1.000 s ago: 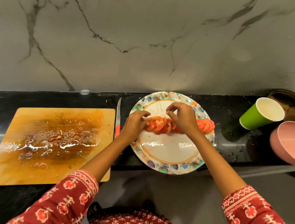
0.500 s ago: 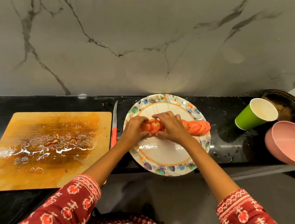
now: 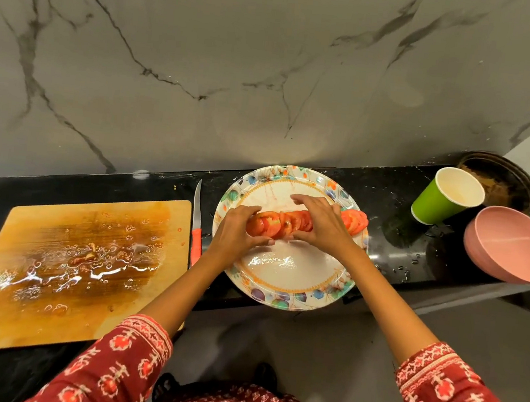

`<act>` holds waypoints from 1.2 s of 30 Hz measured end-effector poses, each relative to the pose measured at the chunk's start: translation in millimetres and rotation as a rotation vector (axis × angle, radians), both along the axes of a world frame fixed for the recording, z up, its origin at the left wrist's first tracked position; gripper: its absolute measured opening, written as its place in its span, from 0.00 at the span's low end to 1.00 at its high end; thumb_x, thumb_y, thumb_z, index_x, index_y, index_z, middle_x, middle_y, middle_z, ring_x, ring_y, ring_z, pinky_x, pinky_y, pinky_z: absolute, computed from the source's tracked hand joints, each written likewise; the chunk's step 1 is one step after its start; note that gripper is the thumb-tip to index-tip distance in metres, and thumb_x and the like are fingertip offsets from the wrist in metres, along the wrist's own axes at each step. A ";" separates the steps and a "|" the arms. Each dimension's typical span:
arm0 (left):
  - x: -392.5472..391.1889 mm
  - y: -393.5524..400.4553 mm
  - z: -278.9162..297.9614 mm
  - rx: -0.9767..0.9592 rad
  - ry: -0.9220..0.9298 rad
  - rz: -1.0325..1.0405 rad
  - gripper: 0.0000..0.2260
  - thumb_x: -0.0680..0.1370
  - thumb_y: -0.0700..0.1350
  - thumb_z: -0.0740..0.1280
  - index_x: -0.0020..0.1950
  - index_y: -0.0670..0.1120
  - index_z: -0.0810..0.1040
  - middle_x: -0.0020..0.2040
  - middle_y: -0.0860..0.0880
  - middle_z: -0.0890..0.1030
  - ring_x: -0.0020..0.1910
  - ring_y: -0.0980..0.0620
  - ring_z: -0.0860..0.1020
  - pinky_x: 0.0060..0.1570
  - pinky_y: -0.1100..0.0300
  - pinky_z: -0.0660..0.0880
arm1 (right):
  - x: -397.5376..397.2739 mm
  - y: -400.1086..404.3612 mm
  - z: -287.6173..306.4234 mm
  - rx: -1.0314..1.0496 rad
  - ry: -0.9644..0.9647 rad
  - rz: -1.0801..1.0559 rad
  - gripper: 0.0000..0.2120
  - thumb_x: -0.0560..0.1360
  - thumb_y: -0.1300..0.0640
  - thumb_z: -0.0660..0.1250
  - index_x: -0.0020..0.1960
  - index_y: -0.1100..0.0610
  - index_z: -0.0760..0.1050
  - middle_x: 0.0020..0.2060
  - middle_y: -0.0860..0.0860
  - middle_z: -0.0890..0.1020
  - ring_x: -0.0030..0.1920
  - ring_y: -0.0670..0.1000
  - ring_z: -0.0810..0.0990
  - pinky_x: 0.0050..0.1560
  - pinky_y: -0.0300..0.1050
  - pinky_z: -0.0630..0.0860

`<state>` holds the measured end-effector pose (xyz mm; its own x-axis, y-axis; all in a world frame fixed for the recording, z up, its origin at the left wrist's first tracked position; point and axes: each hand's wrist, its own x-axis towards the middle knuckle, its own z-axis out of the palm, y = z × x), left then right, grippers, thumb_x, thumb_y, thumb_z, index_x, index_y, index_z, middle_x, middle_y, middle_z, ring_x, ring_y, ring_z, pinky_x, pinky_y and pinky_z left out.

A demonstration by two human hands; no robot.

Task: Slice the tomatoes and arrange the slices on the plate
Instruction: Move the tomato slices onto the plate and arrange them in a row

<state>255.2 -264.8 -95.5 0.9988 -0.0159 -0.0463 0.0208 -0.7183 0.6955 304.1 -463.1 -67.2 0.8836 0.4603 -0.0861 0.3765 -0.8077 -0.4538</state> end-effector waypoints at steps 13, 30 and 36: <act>6.6 2.0 4.8 0.048 0.042 -0.018 0.32 0.67 0.48 0.76 0.68 0.47 0.68 0.64 0.45 0.72 0.64 0.47 0.69 0.61 0.57 0.66 | -2.1 17.9 4.6 -0.034 -0.055 0.093 0.33 0.71 0.49 0.72 0.71 0.51 0.63 0.66 0.50 0.73 0.67 0.51 0.66 0.61 0.47 0.58; 13.1 -4.0 6.3 0.109 0.006 -0.055 0.27 0.65 0.47 0.77 0.61 0.45 0.71 0.58 0.45 0.76 0.57 0.48 0.72 0.54 0.57 0.70 | 0.0 25.6 -2.5 -0.014 -0.005 0.173 0.36 0.72 0.54 0.70 0.74 0.52 0.55 0.63 0.49 0.75 0.68 0.51 0.66 0.67 0.51 0.54; 10.6 -5.9 6.0 0.052 -0.020 -0.050 0.25 0.65 0.45 0.77 0.58 0.44 0.70 0.56 0.45 0.75 0.54 0.49 0.72 0.52 0.58 0.72 | -2.3 32.0 1.1 -0.038 0.009 0.204 0.38 0.72 0.52 0.70 0.75 0.52 0.52 0.65 0.50 0.74 0.69 0.52 0.65 0.68 0.53 0.52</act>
<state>265.9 -270.7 -89.5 0.9976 -0.0635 -0.0280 -0.0295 -0.7532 0.6571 301.8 -431.1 -66.1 0.7717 0.6257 -0.1141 0.5302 -0.7319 -0.4280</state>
